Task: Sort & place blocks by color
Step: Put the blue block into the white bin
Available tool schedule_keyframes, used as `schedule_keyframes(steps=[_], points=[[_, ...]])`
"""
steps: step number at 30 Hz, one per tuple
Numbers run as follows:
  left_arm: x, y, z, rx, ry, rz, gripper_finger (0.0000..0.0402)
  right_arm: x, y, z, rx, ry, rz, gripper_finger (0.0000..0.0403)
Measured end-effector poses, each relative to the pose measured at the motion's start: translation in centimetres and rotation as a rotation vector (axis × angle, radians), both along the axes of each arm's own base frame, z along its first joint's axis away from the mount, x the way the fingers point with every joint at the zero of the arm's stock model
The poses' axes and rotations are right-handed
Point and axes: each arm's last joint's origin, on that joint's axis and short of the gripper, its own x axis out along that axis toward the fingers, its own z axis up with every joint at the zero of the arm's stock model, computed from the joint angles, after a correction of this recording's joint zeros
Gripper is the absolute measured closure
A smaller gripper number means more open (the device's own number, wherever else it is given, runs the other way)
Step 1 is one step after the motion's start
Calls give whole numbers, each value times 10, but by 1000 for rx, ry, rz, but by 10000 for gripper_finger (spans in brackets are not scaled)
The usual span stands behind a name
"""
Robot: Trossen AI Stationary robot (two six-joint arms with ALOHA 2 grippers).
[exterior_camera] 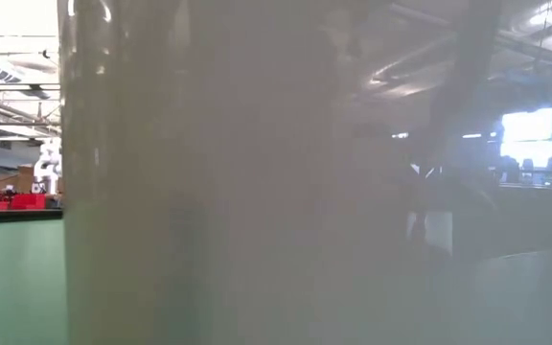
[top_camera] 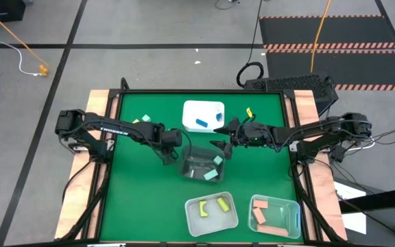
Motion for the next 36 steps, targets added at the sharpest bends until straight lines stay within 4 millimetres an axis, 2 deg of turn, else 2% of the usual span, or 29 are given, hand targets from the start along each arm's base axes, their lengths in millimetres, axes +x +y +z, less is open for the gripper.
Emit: schedule_keyframes(steps=[13,21,31,36], points=[[4,-13,1,28,-20,-169,309,0,0,0,1,-1,2,125],[9,-14,2,-8,-88,-51,309,0,0,0,3,-1,2,125],[8,-14,2,7,-75,-95,309,0,0,0,4,-1,2,125],[3,-10,0,-6,-24,-40,309,0,0,0,4,-1,2,125]])
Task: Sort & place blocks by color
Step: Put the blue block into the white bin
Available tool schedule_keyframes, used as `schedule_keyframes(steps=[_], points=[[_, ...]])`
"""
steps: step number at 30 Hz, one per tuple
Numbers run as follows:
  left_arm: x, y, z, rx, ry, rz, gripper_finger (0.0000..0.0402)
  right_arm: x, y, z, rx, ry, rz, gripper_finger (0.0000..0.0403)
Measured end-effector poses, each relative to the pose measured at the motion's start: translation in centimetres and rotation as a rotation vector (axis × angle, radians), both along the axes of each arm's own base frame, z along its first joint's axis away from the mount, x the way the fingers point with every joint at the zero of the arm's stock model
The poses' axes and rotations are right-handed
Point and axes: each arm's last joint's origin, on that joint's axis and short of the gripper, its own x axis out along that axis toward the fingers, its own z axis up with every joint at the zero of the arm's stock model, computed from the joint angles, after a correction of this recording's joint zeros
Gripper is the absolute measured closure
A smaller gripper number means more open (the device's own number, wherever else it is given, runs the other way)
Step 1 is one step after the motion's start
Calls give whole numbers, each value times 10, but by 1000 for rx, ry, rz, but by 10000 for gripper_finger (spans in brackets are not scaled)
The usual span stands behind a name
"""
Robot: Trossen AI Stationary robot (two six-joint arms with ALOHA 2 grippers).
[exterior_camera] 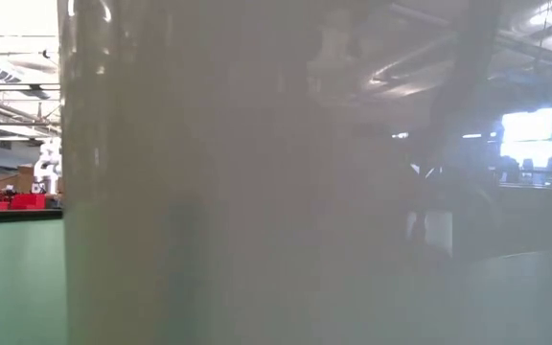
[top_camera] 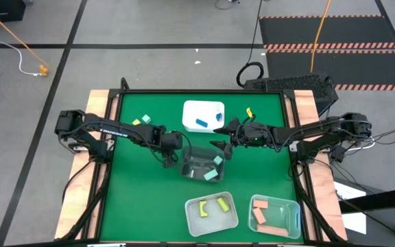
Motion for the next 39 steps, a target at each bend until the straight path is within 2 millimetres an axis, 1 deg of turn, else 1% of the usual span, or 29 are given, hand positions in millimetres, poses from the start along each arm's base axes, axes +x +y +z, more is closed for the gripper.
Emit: schedule_keyframes(steps=[2,3,4,6,7,9,15,19,23,25,28,31,33,39], points=[[0,0,0,-5,-1,31,313,0,0,0,0,0,0,125],[1,0,0,-4,-11,32,321,0,0,0,0,0,0,125],[1,0,0,1,-21,31,334,0,0,0,0,0,0,125],[2,0,1,8,-29,19,375,0,0,0,0,0,0,125],[3,0,1,11,-31,14,388,0,0,0,0,0,0,125],[4,1,1,23,-43,2,388,0,0,0,0,0,0,125],[5,1,2,30,-50,-9,344,0,0,0,0,0,0,125],[4,1,2,32,-45,-14,297,0,0,0,0,0,0,125],[4,1,1,58,-28,-97,247,0,0,0,0,0,0,125],[2,0,-6,67,-23,-159,224,0,0,0,0,0,0,125],[-6,0,-25,70,-18,-219,196,0,0,0,0,0,0,125],[-14,0,-41,85,-26,-252,179,0,0,0,0,0,0,125],[-17,0,-47,92,-23,-258,173,0,0,0,0,0,0,125],[-19,0,-50,107,-18,-290,176,0,0,0,0,0,0,125]])
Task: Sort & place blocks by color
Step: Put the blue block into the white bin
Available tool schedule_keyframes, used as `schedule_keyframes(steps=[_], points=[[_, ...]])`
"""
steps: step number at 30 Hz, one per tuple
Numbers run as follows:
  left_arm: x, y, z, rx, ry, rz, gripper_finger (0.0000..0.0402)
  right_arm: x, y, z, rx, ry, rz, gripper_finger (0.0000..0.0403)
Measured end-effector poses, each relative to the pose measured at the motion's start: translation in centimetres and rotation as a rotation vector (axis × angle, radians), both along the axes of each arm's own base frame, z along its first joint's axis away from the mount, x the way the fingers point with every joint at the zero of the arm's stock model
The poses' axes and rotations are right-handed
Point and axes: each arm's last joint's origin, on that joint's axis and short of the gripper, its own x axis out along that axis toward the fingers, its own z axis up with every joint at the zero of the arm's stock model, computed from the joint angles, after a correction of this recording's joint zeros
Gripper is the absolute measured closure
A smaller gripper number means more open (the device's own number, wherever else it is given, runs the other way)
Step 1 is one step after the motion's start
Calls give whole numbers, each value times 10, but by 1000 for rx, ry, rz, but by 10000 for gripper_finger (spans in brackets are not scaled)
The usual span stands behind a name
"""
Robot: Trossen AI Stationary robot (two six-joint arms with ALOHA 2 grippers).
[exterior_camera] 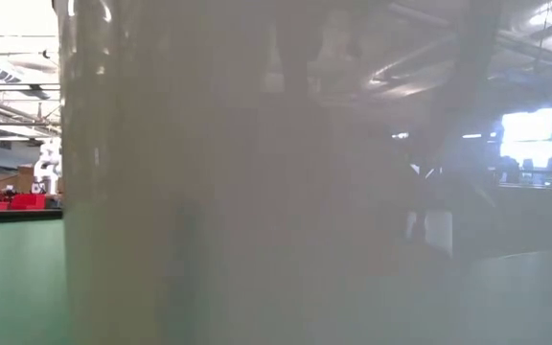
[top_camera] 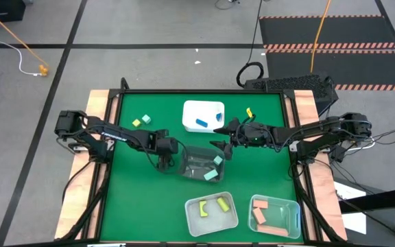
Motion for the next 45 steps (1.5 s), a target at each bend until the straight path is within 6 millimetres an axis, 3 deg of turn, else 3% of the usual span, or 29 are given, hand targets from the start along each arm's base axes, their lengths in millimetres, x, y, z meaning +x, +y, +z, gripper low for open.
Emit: schedule_keyframes(steps=[11,21,25,28,40,45], points=[[0,3,3,7,-16,15,176,0,0,0,0,0,0,125],[-15,7,-16,-50,2,167,178,0,0,0,0,-5,0,125],[-14,5,-17,-77,-29,233,218,0,0,0,0,-4,0,125],[-11,3,-15,-75,-66,228,269,0,0,0,0,-5,0,125],[-1,10,-7,-158,-138,475,269,0,0,1,0,-7,0,125],[11,16,8,-138,-213,542,269,0,0,1,0,-7,0,125]])
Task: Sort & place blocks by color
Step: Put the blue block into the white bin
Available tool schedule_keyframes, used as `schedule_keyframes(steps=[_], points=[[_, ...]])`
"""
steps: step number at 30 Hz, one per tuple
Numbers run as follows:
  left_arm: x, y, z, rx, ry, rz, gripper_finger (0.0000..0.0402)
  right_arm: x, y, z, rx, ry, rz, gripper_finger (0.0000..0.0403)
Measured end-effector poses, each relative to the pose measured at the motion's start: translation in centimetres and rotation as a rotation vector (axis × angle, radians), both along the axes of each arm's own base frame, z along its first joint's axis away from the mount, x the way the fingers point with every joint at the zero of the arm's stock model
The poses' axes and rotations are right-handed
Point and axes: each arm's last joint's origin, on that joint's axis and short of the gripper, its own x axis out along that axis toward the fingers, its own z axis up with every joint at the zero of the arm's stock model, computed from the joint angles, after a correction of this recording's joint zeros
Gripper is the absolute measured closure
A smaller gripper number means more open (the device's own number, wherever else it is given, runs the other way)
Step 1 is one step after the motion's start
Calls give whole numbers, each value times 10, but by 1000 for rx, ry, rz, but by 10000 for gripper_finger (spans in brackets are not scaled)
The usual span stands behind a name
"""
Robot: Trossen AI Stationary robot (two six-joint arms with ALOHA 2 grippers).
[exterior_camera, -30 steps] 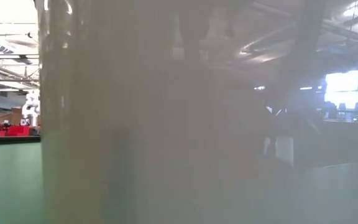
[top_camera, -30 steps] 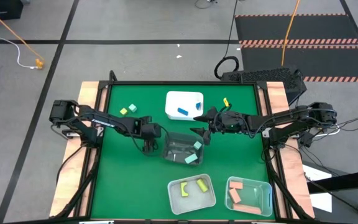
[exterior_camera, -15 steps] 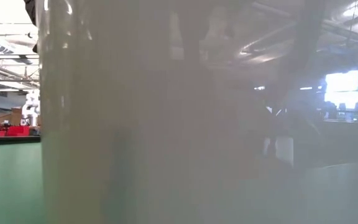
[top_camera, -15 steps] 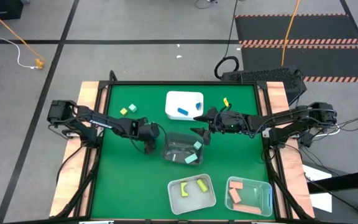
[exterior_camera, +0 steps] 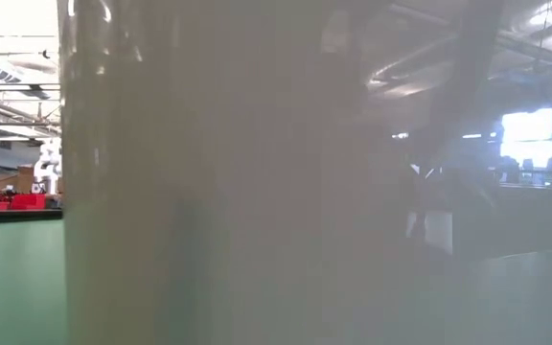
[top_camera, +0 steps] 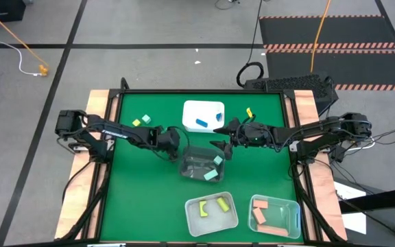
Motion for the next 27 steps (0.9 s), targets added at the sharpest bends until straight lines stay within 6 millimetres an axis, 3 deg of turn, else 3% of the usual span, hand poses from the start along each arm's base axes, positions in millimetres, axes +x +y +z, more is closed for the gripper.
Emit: schedule_keyframes(steps=[15,21,27], points=[[45,11,81,99,-204,80,269,2,-2,7,-66,-62,-17,125],[51,9,91,136,-264,37,269,3,-2,15,-7,-159,-32,125],[63,-7,104,339,-341,-157,269,4,-2,25,167,-297,-59,125]])
